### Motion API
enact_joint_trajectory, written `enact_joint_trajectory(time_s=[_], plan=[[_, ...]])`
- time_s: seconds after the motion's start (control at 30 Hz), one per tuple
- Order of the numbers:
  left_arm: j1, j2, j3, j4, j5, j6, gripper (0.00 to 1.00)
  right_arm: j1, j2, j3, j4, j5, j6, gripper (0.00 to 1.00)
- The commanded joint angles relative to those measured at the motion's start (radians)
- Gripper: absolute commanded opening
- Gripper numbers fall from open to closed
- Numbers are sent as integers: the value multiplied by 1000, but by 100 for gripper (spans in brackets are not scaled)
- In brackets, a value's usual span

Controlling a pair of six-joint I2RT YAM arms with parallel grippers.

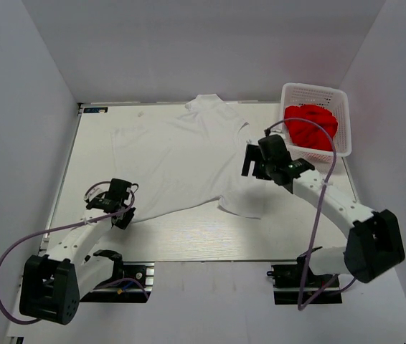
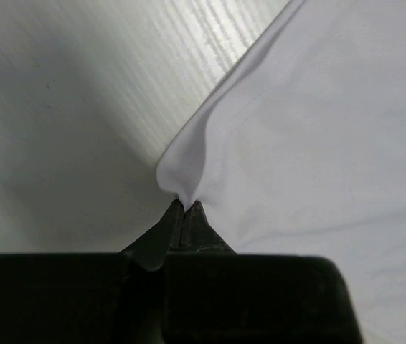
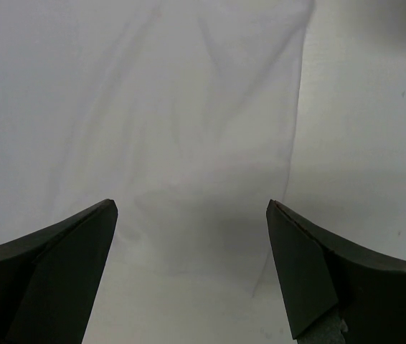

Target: Fold and stack the t-shirts

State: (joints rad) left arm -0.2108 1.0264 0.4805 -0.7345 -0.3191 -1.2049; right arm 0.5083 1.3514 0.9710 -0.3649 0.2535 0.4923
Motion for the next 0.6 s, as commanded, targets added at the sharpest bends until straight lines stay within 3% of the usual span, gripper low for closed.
enact_joint_trajectory(time_s=[0.0,0.13,0.47,0.57], plan=[[2,-52,-2,53,-34,51,0,80,-55,-81,-198,39,103,90],[2,-52,-2,63,-44,61,0,133,-14,-164,-246,40,164,89],[2,-95,-36,38,-47,61,0,144,138,-226,-69,35,155,79],[2,-95,-27,14,-57,61,0,145,179,-216,-80,42,167,55]])
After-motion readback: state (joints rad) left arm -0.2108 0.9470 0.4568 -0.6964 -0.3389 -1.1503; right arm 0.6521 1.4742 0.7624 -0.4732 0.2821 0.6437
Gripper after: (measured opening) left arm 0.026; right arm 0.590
